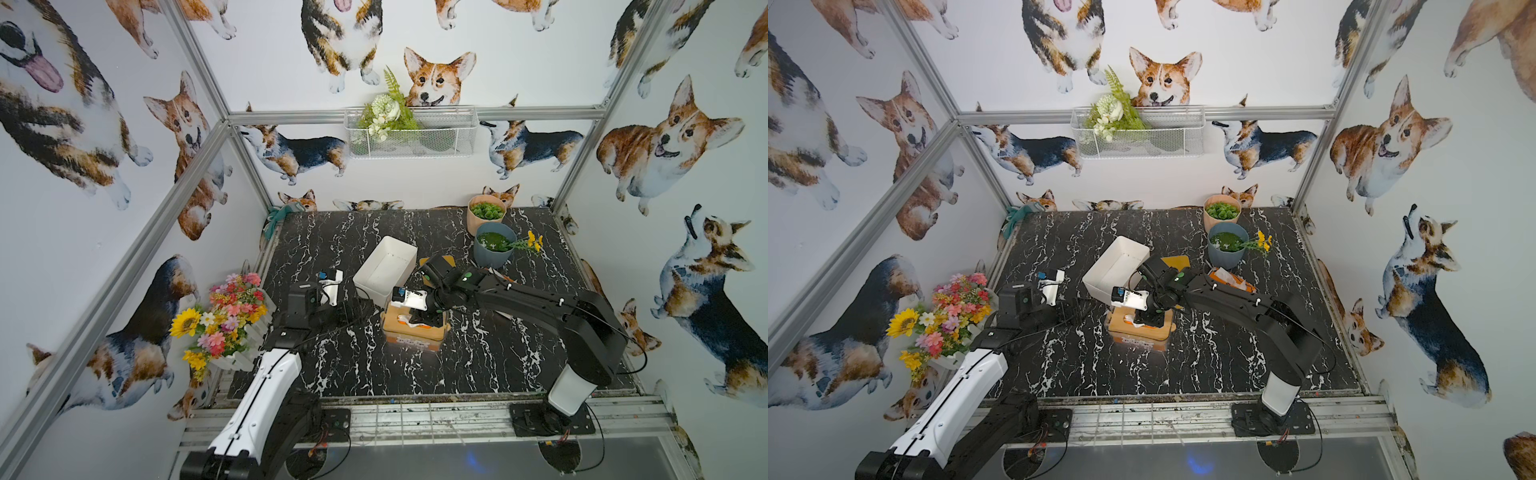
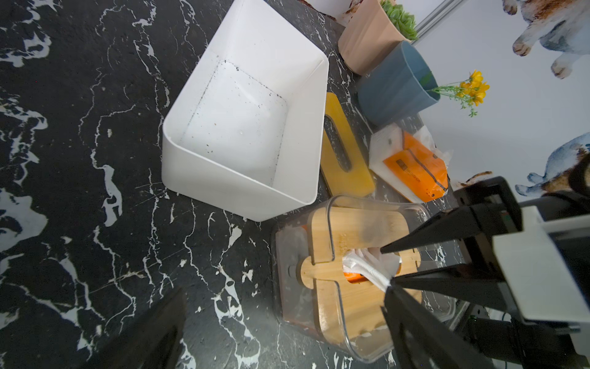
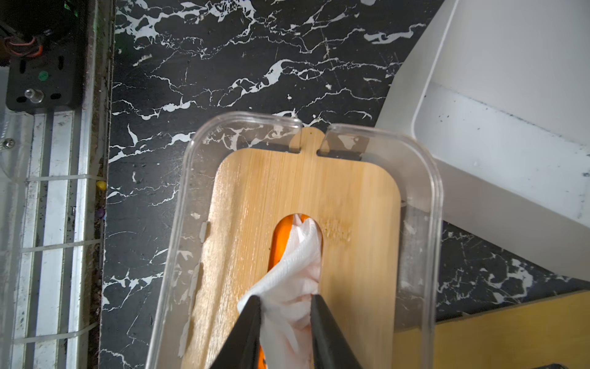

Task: Put the tissue paper into the tissue box
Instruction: Pull the paper towel from the tissue box.

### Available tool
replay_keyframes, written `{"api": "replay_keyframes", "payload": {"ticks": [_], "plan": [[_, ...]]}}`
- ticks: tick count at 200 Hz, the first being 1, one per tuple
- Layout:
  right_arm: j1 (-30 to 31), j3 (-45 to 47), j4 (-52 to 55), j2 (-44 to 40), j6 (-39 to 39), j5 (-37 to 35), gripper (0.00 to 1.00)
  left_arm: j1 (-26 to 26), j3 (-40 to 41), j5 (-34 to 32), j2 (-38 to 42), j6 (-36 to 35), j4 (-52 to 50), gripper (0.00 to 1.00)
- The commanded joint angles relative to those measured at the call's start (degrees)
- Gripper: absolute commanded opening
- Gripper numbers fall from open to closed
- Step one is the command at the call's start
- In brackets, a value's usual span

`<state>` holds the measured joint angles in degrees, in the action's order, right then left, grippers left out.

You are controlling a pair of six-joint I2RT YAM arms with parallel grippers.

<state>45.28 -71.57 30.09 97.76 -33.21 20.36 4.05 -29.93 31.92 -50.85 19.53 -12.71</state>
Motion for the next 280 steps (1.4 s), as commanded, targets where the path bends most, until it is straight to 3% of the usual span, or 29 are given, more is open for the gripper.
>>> {"api": "replay_keyframes", "payload": {"ticks": [1,66,87,145,178,226,280], "plan": [[-0.07,-1.13,3.52,1.08,-0.89,1.41,0.31,-0.01,0.07,0.51,0.07,-0.37,0.92,1.0],[-0.34,-0.88,4.66,-1.0,-1.45,3.82,0.37,-0.01,0.1,0.68,-0.02,-0.37,1.01,1.0],[-0.32,-0.37,5.15,-1.19,-1.7,3.08,0.46,-0.01,0.05,0.68,-0.13,-0.37,0.97,1.0],[-0.39,0.13,4.57,0.67,-0.49,0.33,0.46,-0.01,0.13,0.69,-0.05,-0.29,1.02,1.0],[-0.38,-0.56,4.43,2.33,0.82,0.21,0.39,-0.01,0.07,0.68,0.02,-0.36,0.97,1.0],[-0.36,-2.11,4.58,2.38,1.74,-0.58,0.13,-0.01,0.13,0.67,-0.03,-0.35,0.97,1.0],[0.55,-3.11,5.9,-0.4,1.98,-1.74,0.0,-0.01,0.14,0.69,0.1,-0.3,1.07,1.0]]}}
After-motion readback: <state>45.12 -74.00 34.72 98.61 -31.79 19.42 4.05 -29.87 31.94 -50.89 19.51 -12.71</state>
